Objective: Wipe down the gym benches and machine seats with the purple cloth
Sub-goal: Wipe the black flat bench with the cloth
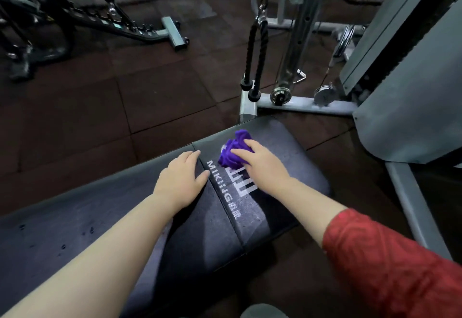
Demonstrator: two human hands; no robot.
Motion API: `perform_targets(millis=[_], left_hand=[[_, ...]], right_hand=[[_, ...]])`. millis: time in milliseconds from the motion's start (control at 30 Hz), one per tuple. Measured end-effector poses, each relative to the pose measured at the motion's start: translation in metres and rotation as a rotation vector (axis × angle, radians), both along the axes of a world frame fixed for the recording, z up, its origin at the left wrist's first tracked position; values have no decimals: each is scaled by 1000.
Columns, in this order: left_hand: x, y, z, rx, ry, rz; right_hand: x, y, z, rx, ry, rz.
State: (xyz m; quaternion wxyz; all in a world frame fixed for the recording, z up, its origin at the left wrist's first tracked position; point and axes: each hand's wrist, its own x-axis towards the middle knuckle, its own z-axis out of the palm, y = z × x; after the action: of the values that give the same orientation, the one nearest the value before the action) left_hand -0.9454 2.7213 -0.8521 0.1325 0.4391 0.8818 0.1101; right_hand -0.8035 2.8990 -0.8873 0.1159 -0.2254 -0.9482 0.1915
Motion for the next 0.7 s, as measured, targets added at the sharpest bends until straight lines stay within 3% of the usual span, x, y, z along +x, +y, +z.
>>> perform_targets(millis=[67, 233, 500, 700], left_hand=[[6, 8, 1, 18, 9, 0], [27, 32, 3, 2, 28, -50], [37, 50, -3, -82, 2, -103], [36, 41, -7, -124, 3, -148]], right_hand=[[-9, 35, -3, 54, -7, 19], [12, 113, -1, 1, -72, -165], [121, 56, 12, 4, -114, 346], [104, 63, 1, 70, -69, 309]])
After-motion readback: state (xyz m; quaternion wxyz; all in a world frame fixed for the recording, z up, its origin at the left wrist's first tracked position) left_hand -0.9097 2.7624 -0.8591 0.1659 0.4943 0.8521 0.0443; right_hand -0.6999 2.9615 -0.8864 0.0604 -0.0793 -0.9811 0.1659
